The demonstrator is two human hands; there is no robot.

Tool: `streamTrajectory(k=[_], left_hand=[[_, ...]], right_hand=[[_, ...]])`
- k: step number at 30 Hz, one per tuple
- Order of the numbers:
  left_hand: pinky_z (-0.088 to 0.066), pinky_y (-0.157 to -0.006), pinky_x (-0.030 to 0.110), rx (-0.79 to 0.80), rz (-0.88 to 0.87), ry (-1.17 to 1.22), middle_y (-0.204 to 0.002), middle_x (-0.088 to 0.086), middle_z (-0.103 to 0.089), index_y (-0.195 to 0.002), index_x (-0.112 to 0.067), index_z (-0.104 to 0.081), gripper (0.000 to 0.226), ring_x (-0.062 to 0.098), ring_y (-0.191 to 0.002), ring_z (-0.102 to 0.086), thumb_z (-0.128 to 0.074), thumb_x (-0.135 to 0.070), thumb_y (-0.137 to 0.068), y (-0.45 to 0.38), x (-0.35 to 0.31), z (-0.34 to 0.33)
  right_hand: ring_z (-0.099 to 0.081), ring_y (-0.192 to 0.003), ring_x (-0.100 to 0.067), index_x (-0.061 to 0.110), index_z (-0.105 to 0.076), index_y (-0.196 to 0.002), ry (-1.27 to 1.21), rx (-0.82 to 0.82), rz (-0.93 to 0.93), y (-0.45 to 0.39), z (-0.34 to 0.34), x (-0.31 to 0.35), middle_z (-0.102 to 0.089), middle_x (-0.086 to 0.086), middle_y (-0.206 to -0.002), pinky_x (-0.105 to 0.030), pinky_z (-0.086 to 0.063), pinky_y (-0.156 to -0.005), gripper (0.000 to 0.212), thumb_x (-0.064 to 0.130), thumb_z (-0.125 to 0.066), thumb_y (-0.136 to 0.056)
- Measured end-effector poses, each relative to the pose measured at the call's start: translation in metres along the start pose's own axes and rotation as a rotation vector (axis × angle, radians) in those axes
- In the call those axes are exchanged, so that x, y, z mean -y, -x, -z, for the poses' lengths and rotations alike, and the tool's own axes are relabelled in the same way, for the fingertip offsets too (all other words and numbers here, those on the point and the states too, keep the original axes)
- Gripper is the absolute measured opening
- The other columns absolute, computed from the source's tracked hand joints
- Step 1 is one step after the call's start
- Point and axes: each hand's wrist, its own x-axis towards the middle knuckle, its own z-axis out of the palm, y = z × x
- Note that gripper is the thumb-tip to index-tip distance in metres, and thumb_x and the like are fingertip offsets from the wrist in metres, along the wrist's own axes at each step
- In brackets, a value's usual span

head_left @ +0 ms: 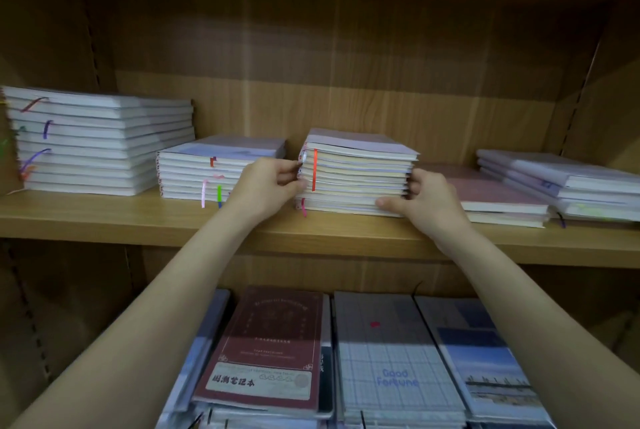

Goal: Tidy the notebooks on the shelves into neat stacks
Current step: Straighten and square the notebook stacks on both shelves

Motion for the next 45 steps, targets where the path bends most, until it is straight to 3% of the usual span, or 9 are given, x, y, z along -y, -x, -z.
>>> streamTrajectory(k=[3,11,16,22,28,34,38,42,45], left_hand=[[-0.037,-0.094,0.017,0.053,0.004,0.016,-0.118,0.002,-0.065,-0.128,-0.015,-0.056,0.043,0.010,-0.115,-0.056,-0.058,-0.002,-0.087,0.002,0.004,0.001],[-0.032,-0.079,0.008,-0.023,0.016,-0.015,-0.115,0.006,-0.067,-0.123,-0.012,-0.060,0.036,0.010,-0.112,-0.057,-0.061,-0.008,-0.087,0.002,0.002,0.000],[-0.037,-0.102,0.024,0.089,0.047,0.013,-0.119,0.005,-0.064,-0.126,-0.011,-0.057,0.043,0.015,-0.116,-0.056,-0.062,0.000,-0.084,0.003,0.004,0.004],[-0.043,-0.096,0.023,0.193,0.072,-0.027,-0.110,0.002,-0.063,-0.117,-0.007,-0.060,0.039,0.011,-0.101,-0.058,-0.063,0.007,-0.081,0.000,0.004,0.004],[-0.049,-0.090,0.035,0.007,0.042,-0.259,-0.098,0.008,-0.070,-0.100,-0.005,-0.068,0.019,0.021,-0.097,-0.063,-0.066,-0.007,-0.081,0.001,0.000,-0.007],[-0.048,-0.085,0.029,-0.064,-0.007,-0.336,-0.098,0.009,-0.070,-0.099,-0.006,-0.068,0.017,0.022,-0.097,-0.062,-0.061,-0.005,-0.083,0.007,-0.004,-0.010],[-0.043,-0.084,0.024,-0.062,-0.007,-0.319,-0.101,0.007,-0.070,-0.104,-0.008,-0.067,0.022,0.020,-0.100,-0.062,-0.061,-0.004,-0.083,0.008,-0.005,-0.009],[-0.047,-0.093,0.036,0.027,0.037,-0.266,-0.104,0.008,-0.069,-0.111,-0.007,-0.063,0.029,0.023,-0.102,-0.061,-0.060,-0.002,-0.083,0.004,-0.002,-0.008],[-0.047,-0.094,0.024,0.190,0.094,0.034,-0.112,0.001,-0.062,-0.127,-0.007,-0.050,0.049,0.018,-0.109,-0.058,-0.056,0.012,-0.082,0.006,-0.002,-0.001]], right_hand=[[-0.060,-0.094,-0.013,0.012,-0.062,-0.111,0.090,-0.030,0.033,0.002,0.001,0.002,-0.065,0.003,-0.099,-0.024,-0.042,-0.080,0.044,0.021,-0.080,-0.073],[-0.062,-0.098,-0.018,0.007,-0.063,-0.112,0.179,-0.100,0.068,0.004,-0.001,0.006,-0.069,-0.007,-0.107,-0.018,-0.037,-0.075,0.043,0.018,-0.079,-0.074],[-0.061,-0.102,-0.017,0.013,-0.059,-0.116,0.055,-0.016,-0.004,0.003,0.002,0.005,-0.067,-0.005,-0.110,-0.025,-0.044,-0.087,0.050,0.016,-0.081,-0.071],[-0.054,-0.114,-0.020,0.015,-0.052,-0.124,0.196,0.128,-0.064,0.001,0.005,0.007,-0.060,0.000,-0.121,-0.032,-0.042,-0.098,0.066,0.024,-0.084,-0.067],[-0.058,-0.106,-0.020,0.012,-0.058,-0.117,0.225,0.063,-0.034,0.002,0.004,0.006,-0.064,-0.002,-0.112,-0.031,-0.044,-0.090,0.055,0.022,-0.083,-0.068],[-0.059,-0.102,-0.022,0.008,-0.061,-0.111,0.315,-0.040,0.026,0.005,0.002,0.008,-0.066,-0.007,-0.108,-0.030,-0.045,-0.086,0.053,0.026,-0.084,-0.067],[-0.060,-0.101,-0.023,0.006,-0.063,-0.107,0.373,-0.089,0.058,0.008,0.000,0.009,-0.068,-0.008,-0.107,-0.029,-0.043,-0.084,0.052,0.029,-0.084,-0.066],[-0.058,-0.104,-0.022,0.008,-0.061,-0.112,0.369,-0.063,0.049,0.010,0.001,0.011,-0.066,-0.006,-0.111,-0.025,-0.040,-0.081,0.053,0.029,-0.082,-0.069],[-0.054,-0.112,-0.021,0.011,-0.054,-0.123,0.273,0.040,-0.042,0.006,0.003,0.007,-0.060,-0.003,-0.119,-0.025,-0.040,-0.089,0.064,0.028,-0.083,-0.068]])
